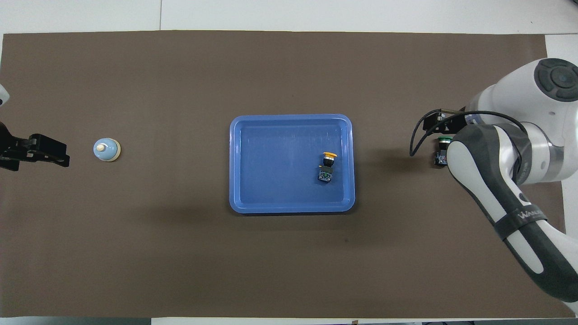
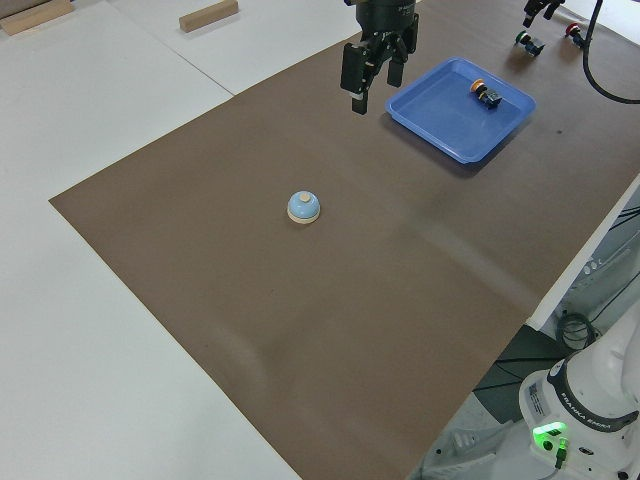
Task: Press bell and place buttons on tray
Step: 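Move the right gripper back and grasp the green-top button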
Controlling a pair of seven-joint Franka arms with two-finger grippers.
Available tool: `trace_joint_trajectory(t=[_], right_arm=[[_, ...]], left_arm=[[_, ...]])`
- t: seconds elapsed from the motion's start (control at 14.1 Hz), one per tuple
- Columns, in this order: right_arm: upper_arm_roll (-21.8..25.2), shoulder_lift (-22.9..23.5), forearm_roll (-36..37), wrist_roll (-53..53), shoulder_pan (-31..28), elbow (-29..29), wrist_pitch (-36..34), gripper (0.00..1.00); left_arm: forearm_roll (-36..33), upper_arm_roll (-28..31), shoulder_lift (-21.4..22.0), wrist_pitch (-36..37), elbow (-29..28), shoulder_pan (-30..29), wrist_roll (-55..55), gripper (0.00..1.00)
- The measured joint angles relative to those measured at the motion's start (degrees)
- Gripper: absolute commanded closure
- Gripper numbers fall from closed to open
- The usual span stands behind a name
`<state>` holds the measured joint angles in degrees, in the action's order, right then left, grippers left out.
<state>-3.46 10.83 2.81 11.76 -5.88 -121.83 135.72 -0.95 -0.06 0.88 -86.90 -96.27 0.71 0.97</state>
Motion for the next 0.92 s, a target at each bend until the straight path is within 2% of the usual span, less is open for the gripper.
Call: trace_joint_trajectory(t=[0.21, 0.28, 0.5, 0.57, 0.92], right_arm=[[-0.5, -1.1, 0.0, -0.1, 0.1, -5.9, 6.4, 0.00], [-0.5, -1.2, 0.0, -0.4, 0.1, -7.0, 7.5, 0.15], [-0.5, -1.3, 0.0, -1.8, 0.0, -8.1, 9.4, 0.96], [-0.4, -1.3, 0.0, -1.8, -0.1, -8.2, 9.6, 1.00], [-0.5, -1.4, 0.0, -1.7, 0.1, -8.2, 10.9, 1.00]], left_arm=[[0.0, 0.0, 0.0, 0.0, 0.0, 0.0, 0.0, 0.00], [0.0, 0.0, 0.0, 0.0, 0.0, 0.0, 0.0, 0.00], [0.0, 0.0, 0.0, 0.0, 0.0, 0.0, 0.0, 0.00], [0.0, 0.0, 0.0, 0.0, 0.0, 0.0, 0.0, 0.00], [0.0, 0.0, 0.0, 0.0, 0.0, 0.0, 0.0, 0.00]])
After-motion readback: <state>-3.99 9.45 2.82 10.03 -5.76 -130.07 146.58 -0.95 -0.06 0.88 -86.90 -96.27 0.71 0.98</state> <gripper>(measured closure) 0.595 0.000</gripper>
